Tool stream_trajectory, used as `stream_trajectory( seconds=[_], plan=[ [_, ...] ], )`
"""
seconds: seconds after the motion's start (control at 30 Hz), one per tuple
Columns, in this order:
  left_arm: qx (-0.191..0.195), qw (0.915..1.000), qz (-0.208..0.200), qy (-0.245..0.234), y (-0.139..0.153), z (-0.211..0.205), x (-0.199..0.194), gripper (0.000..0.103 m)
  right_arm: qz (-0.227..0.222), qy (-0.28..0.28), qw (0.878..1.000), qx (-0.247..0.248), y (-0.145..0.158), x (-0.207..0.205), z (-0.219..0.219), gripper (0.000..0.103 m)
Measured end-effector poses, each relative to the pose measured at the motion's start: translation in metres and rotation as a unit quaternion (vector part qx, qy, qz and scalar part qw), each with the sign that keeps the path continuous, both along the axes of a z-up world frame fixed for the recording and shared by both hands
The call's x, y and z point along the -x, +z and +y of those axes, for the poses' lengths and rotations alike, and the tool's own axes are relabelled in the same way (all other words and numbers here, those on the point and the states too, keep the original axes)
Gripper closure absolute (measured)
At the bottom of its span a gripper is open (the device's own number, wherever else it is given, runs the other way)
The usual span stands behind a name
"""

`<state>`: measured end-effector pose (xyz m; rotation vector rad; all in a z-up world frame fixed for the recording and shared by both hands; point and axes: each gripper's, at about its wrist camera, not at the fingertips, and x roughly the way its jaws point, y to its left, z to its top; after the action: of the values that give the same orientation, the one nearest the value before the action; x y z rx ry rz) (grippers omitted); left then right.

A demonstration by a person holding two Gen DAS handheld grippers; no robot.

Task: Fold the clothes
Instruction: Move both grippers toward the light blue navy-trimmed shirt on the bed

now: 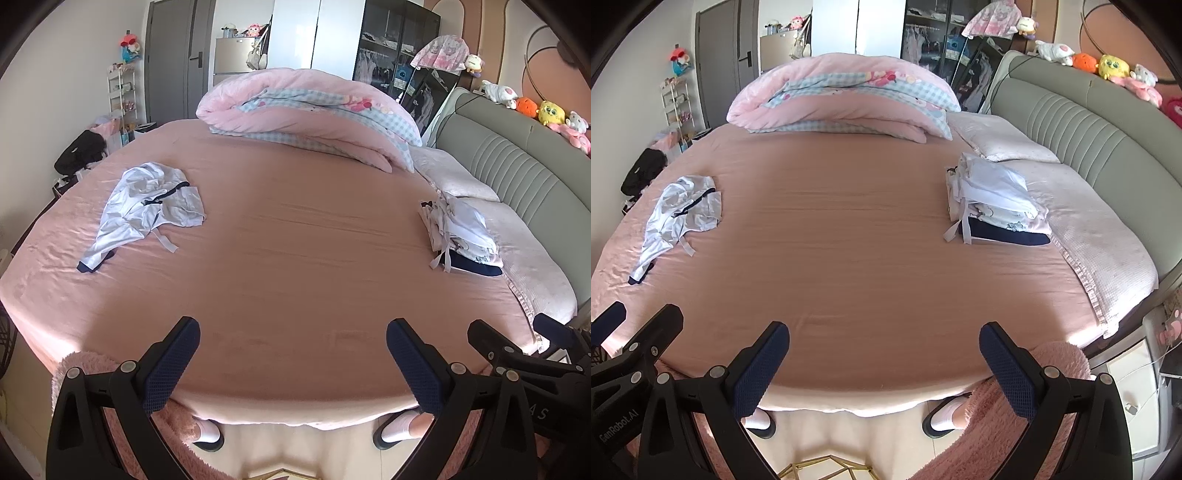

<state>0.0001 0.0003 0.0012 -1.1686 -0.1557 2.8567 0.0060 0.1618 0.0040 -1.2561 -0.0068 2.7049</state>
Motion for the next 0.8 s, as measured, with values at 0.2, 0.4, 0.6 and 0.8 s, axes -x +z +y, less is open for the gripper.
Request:
stream_trajectory(
  seconds=[0.2, 0.4, 0.6, 0.8],
  plan=[
    [0.002, 0.9998, 0.014, -0.01, 0.006, 0.002, 0.0, 0.0, 0.0, 0.03, 0.999, 0.019, 0.005, 0.006, 0.02, 0.0],
    [-0.023, 0.9991, 0.035, -0.009, 0.026, -0.035, 0.011, 0.0, 0.03, 0.137, 0.99, -0.004, 0.029, 0.017, -0.005, 0.0],
    [-0.033, 0.9963, 0.065, 0.044, 0.039, -0.102, 0.013, 0.001, 0.062, 0.176, 0.982, 0.0, 0.049, 0.048, -0.022, 0.0],
    [-0.048, 0.9918, 0.062, 0.101, 0.032, -0.176, 0.027, 0.001, 0.024, 0.265, 0.96, 0.09, 0.037, 0.097, -0.06, 0.0]
  ],
)
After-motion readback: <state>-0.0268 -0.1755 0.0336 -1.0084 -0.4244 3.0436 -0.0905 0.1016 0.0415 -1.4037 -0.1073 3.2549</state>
